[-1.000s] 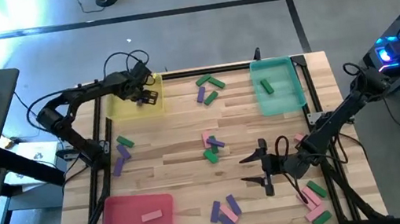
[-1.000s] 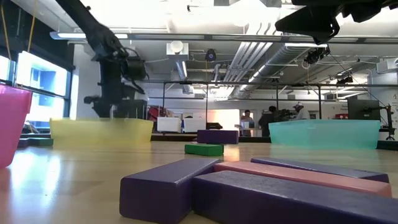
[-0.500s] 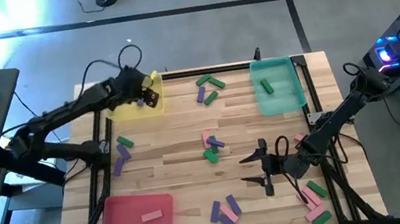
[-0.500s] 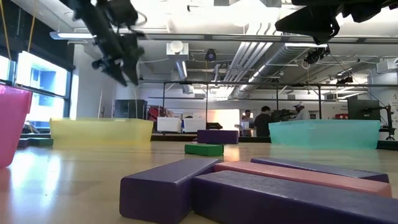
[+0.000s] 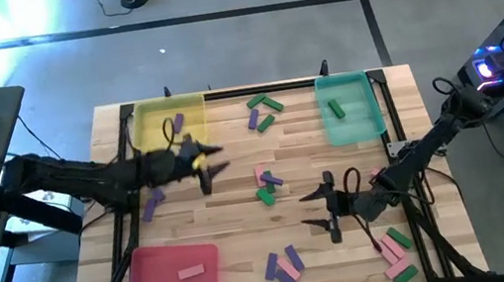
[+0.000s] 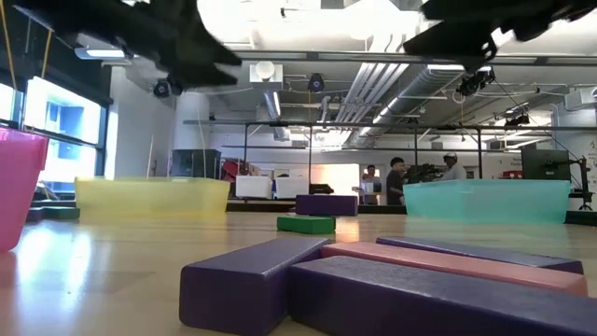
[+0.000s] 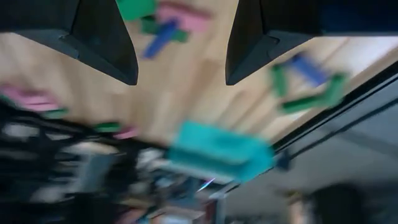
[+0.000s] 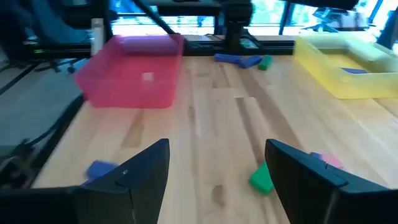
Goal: Sort blocks
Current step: Put the green wooden block into the green bin
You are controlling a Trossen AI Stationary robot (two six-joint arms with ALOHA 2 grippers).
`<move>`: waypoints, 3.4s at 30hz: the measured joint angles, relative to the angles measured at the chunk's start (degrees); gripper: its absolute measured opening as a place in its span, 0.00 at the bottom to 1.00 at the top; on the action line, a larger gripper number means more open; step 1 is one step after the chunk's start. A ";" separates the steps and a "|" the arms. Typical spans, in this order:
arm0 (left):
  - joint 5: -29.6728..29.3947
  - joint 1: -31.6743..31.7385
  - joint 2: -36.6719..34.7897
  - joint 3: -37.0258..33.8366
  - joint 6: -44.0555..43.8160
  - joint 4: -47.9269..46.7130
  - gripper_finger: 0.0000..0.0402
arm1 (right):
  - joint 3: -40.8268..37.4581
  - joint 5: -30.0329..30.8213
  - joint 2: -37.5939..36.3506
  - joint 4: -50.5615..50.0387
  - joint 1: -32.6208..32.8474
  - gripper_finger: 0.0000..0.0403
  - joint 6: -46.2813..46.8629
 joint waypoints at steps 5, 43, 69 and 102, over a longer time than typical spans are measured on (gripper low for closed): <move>-9.01 -11.21 2.40 -0.74 2.89 7.39 0.57 | 0.00 -5.66 0.00 0.55 -7.23 0.62 -2.27; -26.30 -25.07 12.12 -0.79 -1.14 13.74 0.57 | 42.68 -53.44 37.65 -43.48 -66.18 0.62 -45.44; -26.28 -25.05 12.12 -0.79 -1.19 13.70 0.57 | 42.75 -52.14 42.47 -45.78 -69.83 0.19 -50.82; -28.79 -28.02 12.12 -0.79 -2.65 13.72 0.57 | 36.04 -34.45 11.36 -63.93 -50.99 0.19 -38.97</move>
